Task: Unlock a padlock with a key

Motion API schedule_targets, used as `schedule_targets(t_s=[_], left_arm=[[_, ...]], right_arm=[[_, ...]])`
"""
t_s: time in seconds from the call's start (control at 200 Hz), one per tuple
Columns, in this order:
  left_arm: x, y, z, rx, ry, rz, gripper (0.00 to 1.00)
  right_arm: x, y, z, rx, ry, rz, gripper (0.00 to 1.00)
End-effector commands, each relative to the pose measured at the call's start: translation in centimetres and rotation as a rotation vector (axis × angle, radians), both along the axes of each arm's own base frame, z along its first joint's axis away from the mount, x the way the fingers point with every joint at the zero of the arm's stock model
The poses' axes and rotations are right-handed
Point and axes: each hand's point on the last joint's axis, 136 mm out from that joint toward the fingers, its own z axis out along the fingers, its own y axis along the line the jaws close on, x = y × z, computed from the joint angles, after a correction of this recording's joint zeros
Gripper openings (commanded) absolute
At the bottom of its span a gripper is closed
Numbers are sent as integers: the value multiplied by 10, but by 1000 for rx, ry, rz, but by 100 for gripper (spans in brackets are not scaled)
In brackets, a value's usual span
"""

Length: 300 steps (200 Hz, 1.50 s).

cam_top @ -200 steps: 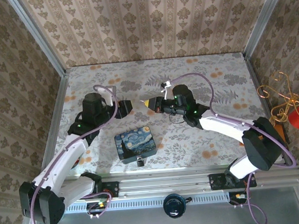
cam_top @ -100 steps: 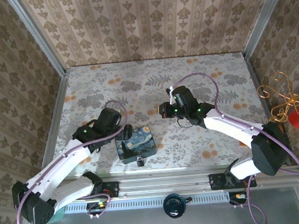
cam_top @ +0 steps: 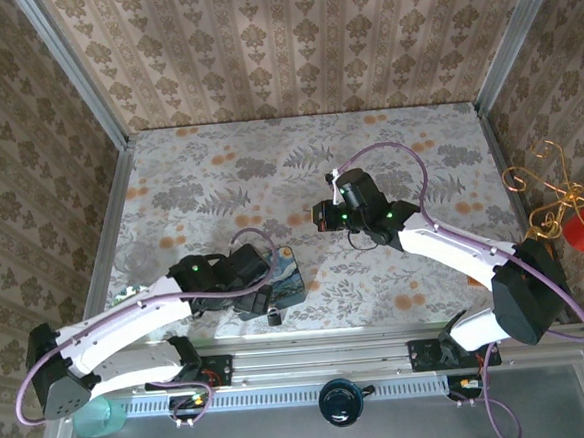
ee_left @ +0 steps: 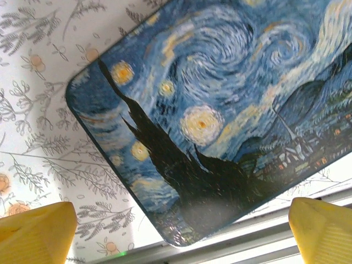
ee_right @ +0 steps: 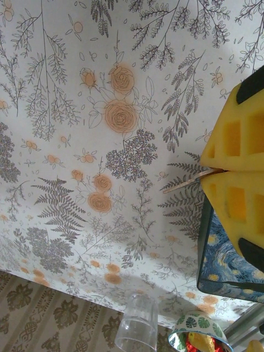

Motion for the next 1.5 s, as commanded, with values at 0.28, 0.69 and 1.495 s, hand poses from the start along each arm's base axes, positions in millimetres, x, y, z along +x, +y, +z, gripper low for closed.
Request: schedule_targets(t_s=[0.28,0.69,1.495], left_arm=[[-25,0,-34,-10,118,70,100],[18,-15,-62,-77,49,184,100],[165,-23,-29,-314,-203,268,97]], right_arm=[[6,-1,4,-7,-13,-6,0],[1,-1,1,26,1,-6,0],[-8,2,-3,85,44,-6,0]])
